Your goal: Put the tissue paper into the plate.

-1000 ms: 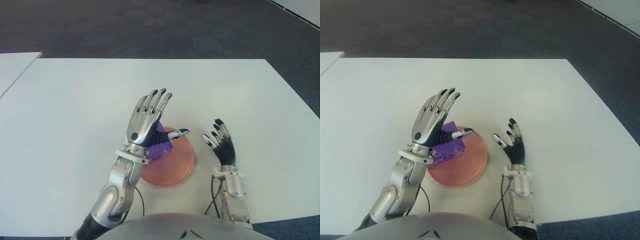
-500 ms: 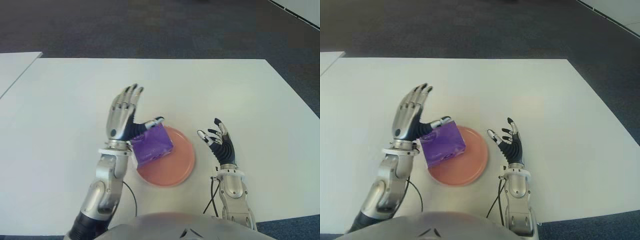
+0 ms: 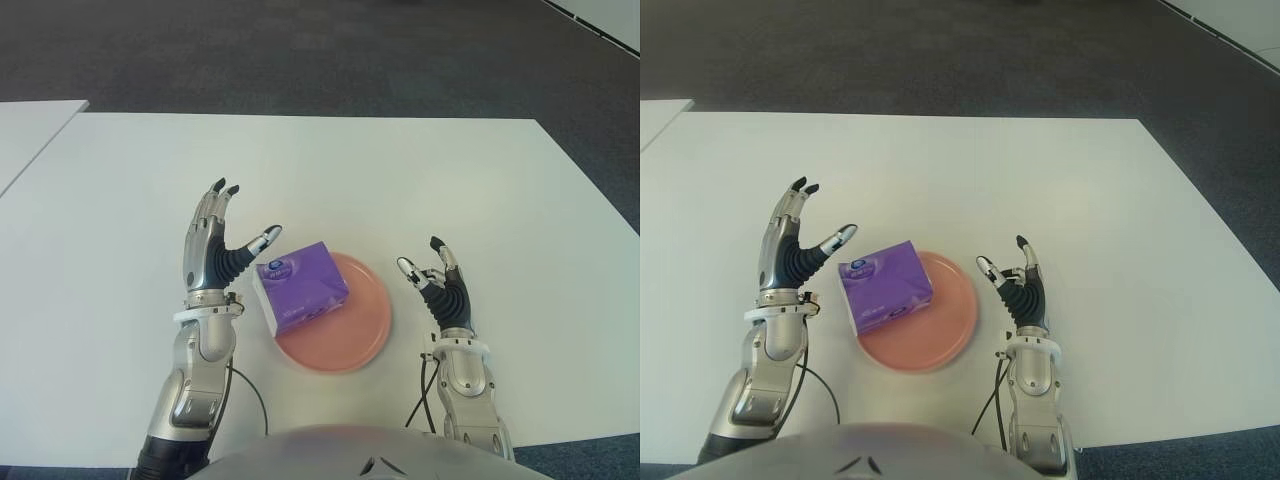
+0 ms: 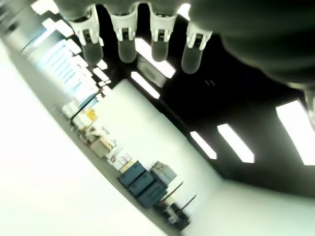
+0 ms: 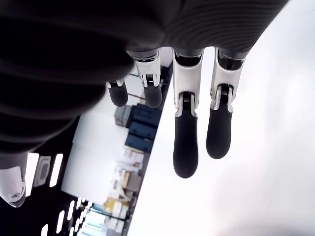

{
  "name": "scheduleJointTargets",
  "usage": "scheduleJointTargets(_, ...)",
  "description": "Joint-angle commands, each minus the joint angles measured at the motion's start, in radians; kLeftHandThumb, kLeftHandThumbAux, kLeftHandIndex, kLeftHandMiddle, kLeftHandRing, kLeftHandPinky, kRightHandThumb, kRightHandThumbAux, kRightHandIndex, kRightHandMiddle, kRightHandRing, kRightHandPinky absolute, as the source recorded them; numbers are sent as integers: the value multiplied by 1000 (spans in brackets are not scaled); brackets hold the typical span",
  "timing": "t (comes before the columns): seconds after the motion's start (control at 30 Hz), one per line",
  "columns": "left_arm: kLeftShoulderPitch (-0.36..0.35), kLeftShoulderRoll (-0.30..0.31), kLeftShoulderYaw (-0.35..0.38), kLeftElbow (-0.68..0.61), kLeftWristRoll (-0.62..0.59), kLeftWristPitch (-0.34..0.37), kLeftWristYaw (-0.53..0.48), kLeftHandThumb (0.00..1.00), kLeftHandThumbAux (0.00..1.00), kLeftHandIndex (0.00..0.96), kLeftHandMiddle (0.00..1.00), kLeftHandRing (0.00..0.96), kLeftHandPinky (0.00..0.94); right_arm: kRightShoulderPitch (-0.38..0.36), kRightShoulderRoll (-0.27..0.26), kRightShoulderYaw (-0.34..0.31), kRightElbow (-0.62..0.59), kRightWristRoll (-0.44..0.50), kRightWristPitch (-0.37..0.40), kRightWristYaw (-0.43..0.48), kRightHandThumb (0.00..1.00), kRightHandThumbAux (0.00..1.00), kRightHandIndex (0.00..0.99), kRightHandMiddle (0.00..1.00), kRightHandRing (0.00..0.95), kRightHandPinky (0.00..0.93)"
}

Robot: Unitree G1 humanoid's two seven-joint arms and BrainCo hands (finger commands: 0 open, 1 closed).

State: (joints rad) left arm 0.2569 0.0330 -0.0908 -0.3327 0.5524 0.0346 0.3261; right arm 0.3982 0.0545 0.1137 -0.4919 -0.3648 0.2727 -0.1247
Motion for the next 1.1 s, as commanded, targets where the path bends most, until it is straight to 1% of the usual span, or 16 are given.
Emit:
scheduleJointTargets(0.03, 27, -117, 83, -13, -301, 73, -90, 112, 389, 183, 82, 50, 70, 22, 20, 10, -1, 15, 16, -9, 0, 470, 0, 91, 517, 483)
scheduleJointTargets(0.1, 24, -128, 104, 0, -359, 73, -105, 91, 410, 192, 95, 68, 103, 25, 20, 12, -3, 15, 15, -10, 0, 470, 0, 91, 518, 483)
scheduleJointTargets(0.2, -2, -138, 158, 95, -476, 41, -142, 67, 431, 207, 130, 113, 147, 30, 21, 15, -5, 14, 14, -11, 0, 470, 0, 91, 518, 483)
scheduleJointTargets(0.33, 5, -133, 180, 135, -556, 32, -171, 52, 448, 220, 160, 147, 180, 34, 19, 17, -10, 15, 15, -12, 0, 470, 0, 91, 519, 483)
scheduleJointTargets(0.47, 35, -125, 178, 130, -602, 38, -193, 43, 474, 224, 186, 177, 191, 37, 17, 19, -14, 16, 15, -13, 0, 470, 0, 91, 519, 483)
scheduleJointTargets(0.57, 105, -125, 161, 97, -622, 38, -210, 36, 491, 224, 194, 186, 190, 42, 16, 20, -19, 17, 15, -14, 0, 470, 0, 91, 519, 483)
scheduleJointTargets(0.63, 124, -128, 157, 83, -640, 54, -216, 29, 503, 223, 198, 188, 192, 44, 14, 20, -22, 19, 16, -14, 0, 470, 0, 91, 519, 483)
scheduleJointTargets(0.87, 145, -142, 155, 59, -710, 106, -220, 28, 527, 224, 213, 201, 216, 45, 11, 18, -26, 22, 19, -12, 0, 470, 0, 91, 519, 483)
scheduleJointTargets(0.97, 150, -150, 155, 71, -748, 103, -229, 46, 530, 230, 225, 216, 240, 47, 10, 18, -28, 22, 19, -12, 0, 470, 0, 91, 519, 483)
scheduleJointTargets(1.0, 151, -151, 154, 73, -758, 101, -231, 60, 536, 236, 236, 230, 260, 48, 10, 19, -30, 22, 19, -12, 0, 470, 0, 91, 519, 483)
scheduleJointTargets(1.1, 152, -148, 149, 82, -764, 98, -230, 81, 546, 242, 250, 249, 282, 49, 10, 19, -31, 22, 19, -12, 0, 470, 0, 91, 519, 483)
